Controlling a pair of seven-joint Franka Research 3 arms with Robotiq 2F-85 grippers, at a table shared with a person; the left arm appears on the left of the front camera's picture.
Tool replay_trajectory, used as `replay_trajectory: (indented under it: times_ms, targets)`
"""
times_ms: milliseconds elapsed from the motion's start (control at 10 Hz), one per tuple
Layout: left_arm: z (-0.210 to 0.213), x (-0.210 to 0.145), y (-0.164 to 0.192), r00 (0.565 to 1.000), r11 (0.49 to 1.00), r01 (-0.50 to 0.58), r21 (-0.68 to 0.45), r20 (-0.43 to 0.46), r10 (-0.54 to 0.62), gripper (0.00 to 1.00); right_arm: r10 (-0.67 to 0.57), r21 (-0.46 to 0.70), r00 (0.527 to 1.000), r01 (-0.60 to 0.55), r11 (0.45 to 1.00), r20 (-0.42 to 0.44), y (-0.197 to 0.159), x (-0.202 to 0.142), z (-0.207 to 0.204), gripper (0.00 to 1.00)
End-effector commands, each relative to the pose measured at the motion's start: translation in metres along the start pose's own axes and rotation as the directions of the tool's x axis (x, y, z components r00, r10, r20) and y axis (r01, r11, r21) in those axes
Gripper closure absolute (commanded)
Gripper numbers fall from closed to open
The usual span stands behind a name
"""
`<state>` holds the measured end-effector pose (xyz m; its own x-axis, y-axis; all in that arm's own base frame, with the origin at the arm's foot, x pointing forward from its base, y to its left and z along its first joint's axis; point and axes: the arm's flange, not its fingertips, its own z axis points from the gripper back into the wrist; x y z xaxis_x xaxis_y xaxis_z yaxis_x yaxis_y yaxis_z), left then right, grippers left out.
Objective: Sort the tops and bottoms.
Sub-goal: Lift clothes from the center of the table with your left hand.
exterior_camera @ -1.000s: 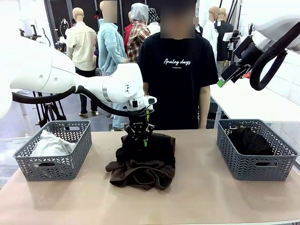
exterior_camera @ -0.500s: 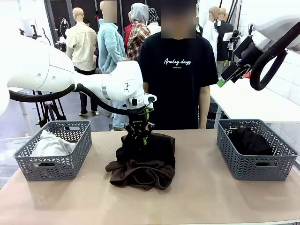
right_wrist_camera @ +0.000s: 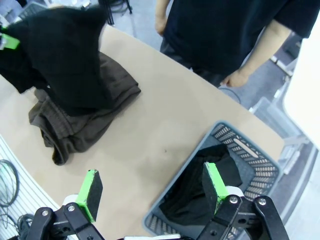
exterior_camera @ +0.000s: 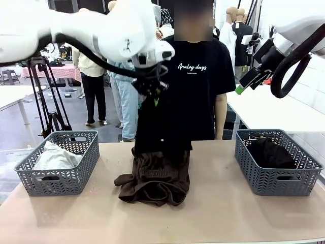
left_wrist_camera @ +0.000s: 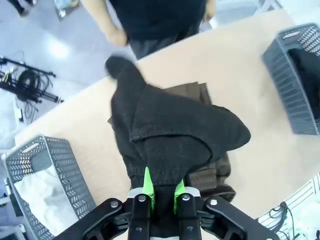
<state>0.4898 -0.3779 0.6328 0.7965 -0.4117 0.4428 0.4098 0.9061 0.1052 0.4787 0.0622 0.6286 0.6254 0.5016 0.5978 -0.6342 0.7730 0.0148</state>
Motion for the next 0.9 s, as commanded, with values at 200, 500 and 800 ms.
replay_trajectory:
  times_ms: [200,500,800]
  targets:
    - [0.066,0.036,0.006,0.987,0.996,0.045,0.071,0.153,-0.055,1.0,-0.013,-0.013,1.0,0.013,1.0,-0.019,0.0,0.003,0.0,0.0]
    - [0.109,0.062,0.005,0.97,0.987,0.043,0.157,0.23,-0.079,1.0,-0.013,-0.013,1.0,0.013,1.0,-0.019,0.0,0.003,0.0,0.0]
    - [0.114,0.058,0.01,0.972,0.987,0.013,0.16,0.231,-0.05,1.0,-0.013,-0.013,1.0,0.013,1.0,-0.019,0.0,0.003,0.0,0.0]
